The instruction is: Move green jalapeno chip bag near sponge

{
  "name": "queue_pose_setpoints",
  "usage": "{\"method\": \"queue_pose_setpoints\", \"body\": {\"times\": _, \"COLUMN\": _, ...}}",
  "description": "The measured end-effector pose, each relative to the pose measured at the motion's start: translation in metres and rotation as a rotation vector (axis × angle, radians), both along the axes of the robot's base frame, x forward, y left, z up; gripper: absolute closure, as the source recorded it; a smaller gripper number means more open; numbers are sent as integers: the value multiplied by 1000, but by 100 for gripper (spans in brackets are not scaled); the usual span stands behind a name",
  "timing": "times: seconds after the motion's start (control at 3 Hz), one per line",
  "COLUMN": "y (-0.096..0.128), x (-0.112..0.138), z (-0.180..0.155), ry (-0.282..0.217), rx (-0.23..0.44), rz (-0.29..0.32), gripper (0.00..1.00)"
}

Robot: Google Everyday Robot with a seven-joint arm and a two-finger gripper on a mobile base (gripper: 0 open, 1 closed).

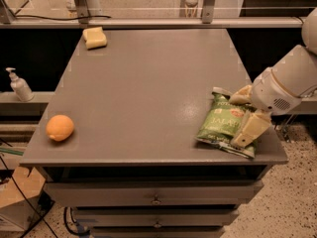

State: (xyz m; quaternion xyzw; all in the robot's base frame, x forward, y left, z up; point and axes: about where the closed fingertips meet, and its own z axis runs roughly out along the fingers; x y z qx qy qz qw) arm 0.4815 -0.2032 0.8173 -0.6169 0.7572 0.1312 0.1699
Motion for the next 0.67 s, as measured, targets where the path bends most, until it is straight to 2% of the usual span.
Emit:
{"method": "queue_pose_setpoints", "body": {"times": 0.33, "y": 0, "x": 0, "z": 8, "ry": 0, "rx": 0, "rz": 0, "gripper": 87}}
{"method": "queue_pose_setpoints", "body": {"times": 0.67, "y": 0, "x": 0, "z": 11, "ry": 0, "rx": 0, "rz": 1, "gripper": 100}}
